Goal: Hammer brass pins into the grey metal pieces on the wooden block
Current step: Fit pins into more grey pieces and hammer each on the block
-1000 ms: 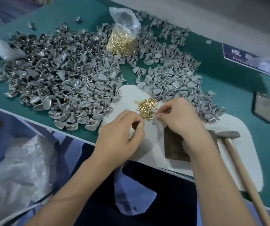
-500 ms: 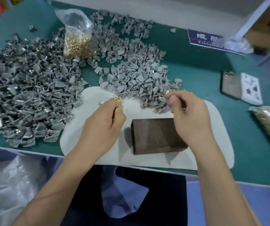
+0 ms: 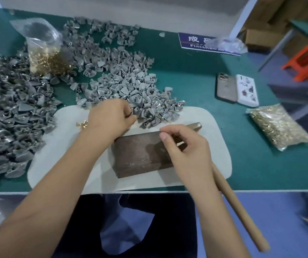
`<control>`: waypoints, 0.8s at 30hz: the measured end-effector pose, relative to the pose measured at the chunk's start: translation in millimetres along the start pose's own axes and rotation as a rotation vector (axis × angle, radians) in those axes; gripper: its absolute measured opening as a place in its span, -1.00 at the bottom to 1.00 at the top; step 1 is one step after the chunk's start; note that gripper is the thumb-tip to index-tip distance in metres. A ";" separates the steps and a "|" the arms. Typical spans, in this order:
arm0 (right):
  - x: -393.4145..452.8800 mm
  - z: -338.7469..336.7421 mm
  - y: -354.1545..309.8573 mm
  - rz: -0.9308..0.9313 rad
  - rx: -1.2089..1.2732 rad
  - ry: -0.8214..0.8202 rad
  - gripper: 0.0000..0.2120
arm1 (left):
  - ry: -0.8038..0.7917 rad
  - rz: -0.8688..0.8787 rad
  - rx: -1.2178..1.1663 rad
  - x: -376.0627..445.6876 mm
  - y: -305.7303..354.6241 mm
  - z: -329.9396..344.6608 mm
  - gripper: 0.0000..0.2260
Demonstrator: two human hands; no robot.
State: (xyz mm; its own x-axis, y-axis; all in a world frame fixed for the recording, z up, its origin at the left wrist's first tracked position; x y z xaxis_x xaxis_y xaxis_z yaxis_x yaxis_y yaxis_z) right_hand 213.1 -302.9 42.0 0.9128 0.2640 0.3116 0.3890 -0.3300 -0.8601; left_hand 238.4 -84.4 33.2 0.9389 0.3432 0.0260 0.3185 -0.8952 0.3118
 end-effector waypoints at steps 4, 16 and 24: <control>-3.8 -10.1 0.8 0.047 0.037 0.007 -0.81 | 0.057 0.125 -0.271 -27.3 -0.7 -16.0 -0.89; -23.2 -0.1 -17.3 0.078 0.242 -0.019 -0.91 | 0.019 0.277 -0.951 -107.5 14.3 -11.4 -0.86; -27.6 5.3 -22.6 0.034 0.185 -0.033 -0.87 | 0.141 0.377 -0.654 -109.9 3.3 -13.0 -0.87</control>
State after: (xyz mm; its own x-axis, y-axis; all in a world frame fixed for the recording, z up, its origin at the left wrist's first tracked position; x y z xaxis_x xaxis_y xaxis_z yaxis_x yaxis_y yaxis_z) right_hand 178.4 -297.9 50.7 0.9194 0.2862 0.2699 0.3254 -0.1678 -0.9306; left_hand 134.5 -121.3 43.7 0.9293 0.1200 0.3494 -0.2034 -0.6233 0.7551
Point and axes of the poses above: each hand's wrist, its own x-axis towards the middle knuckle, its own z-axis out of the palm, y = z × x, the point moved 2 cm from there along x, towards the middle knuckle
